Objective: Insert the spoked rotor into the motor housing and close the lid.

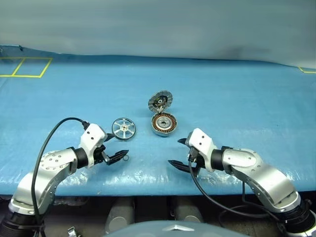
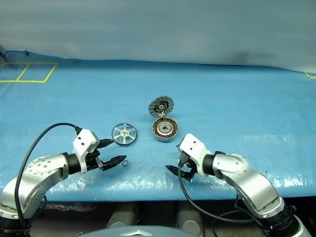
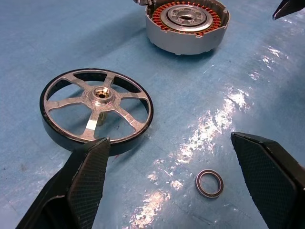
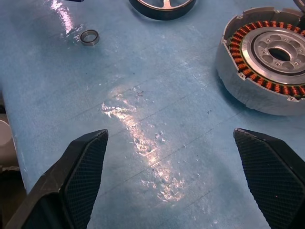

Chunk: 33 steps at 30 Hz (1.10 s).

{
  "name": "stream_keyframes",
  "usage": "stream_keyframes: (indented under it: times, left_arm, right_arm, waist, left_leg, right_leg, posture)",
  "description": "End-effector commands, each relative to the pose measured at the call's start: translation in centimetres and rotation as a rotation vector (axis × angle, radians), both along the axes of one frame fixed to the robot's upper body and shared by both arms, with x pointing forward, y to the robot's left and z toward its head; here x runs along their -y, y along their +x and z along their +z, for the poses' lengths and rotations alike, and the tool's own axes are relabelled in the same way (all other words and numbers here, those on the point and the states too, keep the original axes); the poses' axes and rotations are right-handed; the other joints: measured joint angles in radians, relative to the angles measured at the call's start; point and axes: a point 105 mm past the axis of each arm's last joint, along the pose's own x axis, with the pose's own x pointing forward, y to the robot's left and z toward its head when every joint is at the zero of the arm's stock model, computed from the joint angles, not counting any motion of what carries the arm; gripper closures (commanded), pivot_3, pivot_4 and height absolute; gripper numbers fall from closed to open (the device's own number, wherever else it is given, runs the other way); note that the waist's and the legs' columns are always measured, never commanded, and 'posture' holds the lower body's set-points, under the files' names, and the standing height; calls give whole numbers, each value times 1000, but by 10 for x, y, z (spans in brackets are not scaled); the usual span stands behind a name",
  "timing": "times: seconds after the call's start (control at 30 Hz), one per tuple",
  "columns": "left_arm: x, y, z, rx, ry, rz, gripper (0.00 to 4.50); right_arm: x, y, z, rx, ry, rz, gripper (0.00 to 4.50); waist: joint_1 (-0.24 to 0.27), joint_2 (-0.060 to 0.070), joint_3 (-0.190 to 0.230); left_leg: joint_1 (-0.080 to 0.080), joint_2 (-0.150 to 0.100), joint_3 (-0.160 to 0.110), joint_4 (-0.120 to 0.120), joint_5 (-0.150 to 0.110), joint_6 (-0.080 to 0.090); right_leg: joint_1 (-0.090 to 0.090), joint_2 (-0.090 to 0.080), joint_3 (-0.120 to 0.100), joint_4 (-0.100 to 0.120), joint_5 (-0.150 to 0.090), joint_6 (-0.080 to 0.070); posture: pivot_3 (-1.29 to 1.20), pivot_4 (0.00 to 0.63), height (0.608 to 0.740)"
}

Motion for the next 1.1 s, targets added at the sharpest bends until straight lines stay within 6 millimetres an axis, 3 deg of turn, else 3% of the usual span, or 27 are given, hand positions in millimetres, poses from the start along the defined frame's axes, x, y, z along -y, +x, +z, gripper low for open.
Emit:
stream_keyframes:
  times: [0.03,0.3,0.6,0.8,1.1]
  left_arm:
    - [3,-2,10,54,40,-31,0]
    - [4,-2,7,54,57,-40,0]
    - [10,-5,1,114,116,-69,0]
    - [13,-11,-2,118,103,-68,0]
    - [16,-14,-3,122,90,-55,0]
  right_arm:
    - [-3,3,6,47,-7,8,20]
    - [-10,15,13,127,-179,153,20]
    - [-31,61,31,242,-398,359,20]
    - [-39,88,28,256,-480,388,20]
    - [-43,97,19,232,-518,415,20]
  waist:
    - [0,-1,0]
    - [-3,0,2]
    - [-6,0,3]
    - [-6,0,3]
    - [-8,1,3]
  left_leg:
    - [0,0,0,0,0,0]
    - [0,0,0,1,0,0]
    - [0,0,0,0,0,0]
    - [0,0,0,0,0,0]
    - [1,0,0,0,0,0]
  right_leg:
    - [0,0,0,0,0,0]
    - [0,0,0,0,0,0]
    - [0,0,-1,0,0,0]
    - [0,0,-1,0,1,0]
    - [0,0,0,2,1,0]
  posture:
    - [0,150,740]
    - [0,150,740]
    - [0,150,740]
    - [0,150,740]
    - [0,150,740]
